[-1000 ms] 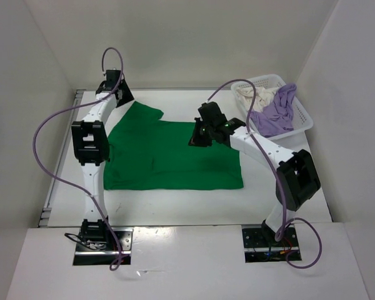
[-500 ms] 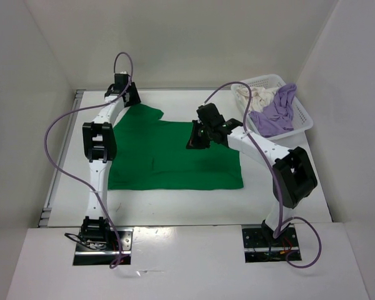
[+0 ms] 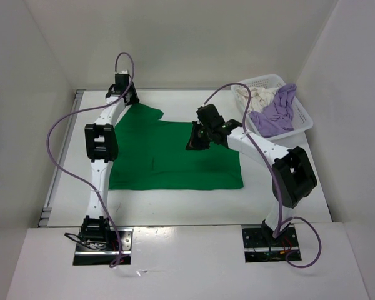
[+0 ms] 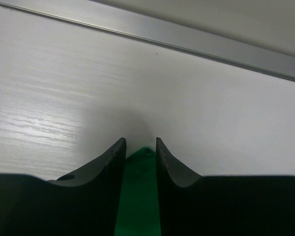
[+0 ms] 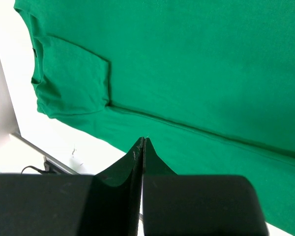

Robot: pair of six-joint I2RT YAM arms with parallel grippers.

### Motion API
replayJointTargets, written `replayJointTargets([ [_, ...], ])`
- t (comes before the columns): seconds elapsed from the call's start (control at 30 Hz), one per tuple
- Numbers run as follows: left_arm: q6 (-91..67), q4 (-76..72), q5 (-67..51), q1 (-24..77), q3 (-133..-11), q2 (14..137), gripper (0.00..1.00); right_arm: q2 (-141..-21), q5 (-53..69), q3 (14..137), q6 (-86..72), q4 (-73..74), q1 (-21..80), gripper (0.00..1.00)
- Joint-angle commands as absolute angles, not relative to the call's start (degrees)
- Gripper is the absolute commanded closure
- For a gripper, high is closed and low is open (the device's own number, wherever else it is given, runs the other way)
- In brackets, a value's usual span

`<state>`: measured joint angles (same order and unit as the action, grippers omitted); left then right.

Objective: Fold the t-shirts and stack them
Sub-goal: Grap the side of the flattened tshirt furthest away from the robot with both arms

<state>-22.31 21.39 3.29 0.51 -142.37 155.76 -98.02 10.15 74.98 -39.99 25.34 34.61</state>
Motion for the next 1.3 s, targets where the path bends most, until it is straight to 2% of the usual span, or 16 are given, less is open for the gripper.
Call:
replayJointTargets([
  [0.0,-20.7,20.1,2.1,0.4,-144.8,157.3,0.63,-98.4,10.1,77.6,-39.9,23.3,34.3,0.99],
  [0.17,-20.7,20.1,2.1,0.4,-145.4,157.3,0.8,-99.5,10.1,79.5,-39.9,23.8,33.8,0.94],
  [0.3,-20.7,21.2,2.7,0.4,-146.0,157.9,0.94,-99.5,9.5,80.8,-39.9,23.8,31.6,0.83],
  [0.4,-20.7,21.7,3.3,0.4,-146.0,156.5,0.99,-101.5,6.9,81.5,-39.9,23.8,28.3,0.76],
  [0.57,-21.8,21.2,2.7,0.4,-142.1,151.5,1.0,-107.7,0.2,85.9,-40.4,23.2,22.6,0.74],
  [0.8,-27.0,14.7,-1.6,0.4,-126.8,141.4,1.0,-120.4,-10.5,95.9,-41.5,25.7,15.0,0.73],
  [0.97,-28.2,12.4,-3.3,0.4,-119.3,137.6,1.0,-126.9,-17.4,104.0,-41.5,29.5,13.1,0.69],
  [1.27,-28.2,12.4,-4.9,0.4,-117.4,135.2,1.0,-130.7,-26.0,109.1,-41.5,33.6,12.0,0.61],
])
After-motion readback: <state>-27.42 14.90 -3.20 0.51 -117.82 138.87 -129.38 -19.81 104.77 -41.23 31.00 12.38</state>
